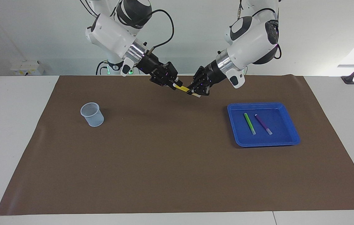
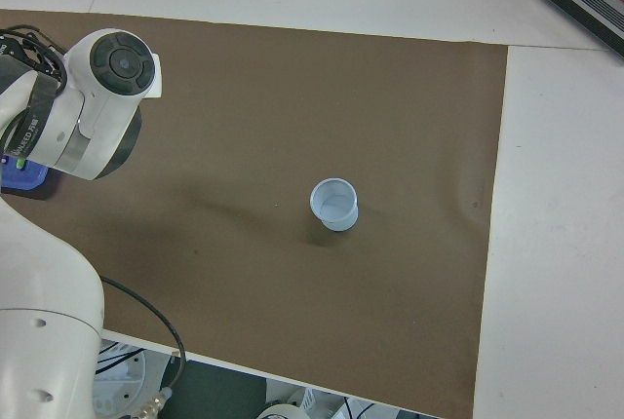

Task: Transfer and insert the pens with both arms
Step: 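Grasp the yellow pen tip with the right gripper, open the left gripper, then carry the yellow pen to the cup with the right gripper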

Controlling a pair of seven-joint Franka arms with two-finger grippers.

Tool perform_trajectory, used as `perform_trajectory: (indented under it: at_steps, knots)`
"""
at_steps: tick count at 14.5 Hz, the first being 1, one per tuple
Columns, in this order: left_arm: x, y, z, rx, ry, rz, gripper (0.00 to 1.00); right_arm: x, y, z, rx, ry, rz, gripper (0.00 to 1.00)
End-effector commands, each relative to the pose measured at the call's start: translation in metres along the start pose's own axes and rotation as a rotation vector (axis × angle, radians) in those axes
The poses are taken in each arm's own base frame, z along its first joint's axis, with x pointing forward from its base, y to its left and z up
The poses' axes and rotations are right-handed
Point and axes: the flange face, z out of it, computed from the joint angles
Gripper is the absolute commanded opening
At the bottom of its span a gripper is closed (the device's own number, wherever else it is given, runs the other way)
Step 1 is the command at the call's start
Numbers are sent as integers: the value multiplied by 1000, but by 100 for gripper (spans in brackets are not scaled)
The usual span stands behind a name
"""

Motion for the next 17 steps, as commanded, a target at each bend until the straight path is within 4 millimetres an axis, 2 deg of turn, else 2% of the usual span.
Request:
perform_trajectory:
  at_steps: [1, 4, 5, 9, 13, 15, 17]
  knots:
    - [0, -7, -1, -12, -8, -19, 0, 1, -2, 1, -5, 3, -17, 0]
    - [-2, -8, -2, -13, -12, -11, 0, 4, 2, -1, -24, -24, -27, 0]
    - [-2, -8, -2, -16, -12, -9, 99, 8, 4, -5, -58, -36, -56, 0]
    - [2, -6, -6, -20, -3, -7, 100, 32, 10, -46, -190, -78, -200, 0]
    - [18, 1, -15, -38, 16, 59, 100, 66, 48, -119, -404, -182, -445, 0]
    - [34, 5, -23, -39, 47, 150, 100, 89, 80, -159, -511, -228, -608, 0]
    - [59, 5, -29, -18, 76, 250, 100, 103, 106, -181, -652, -272, -717, 0]
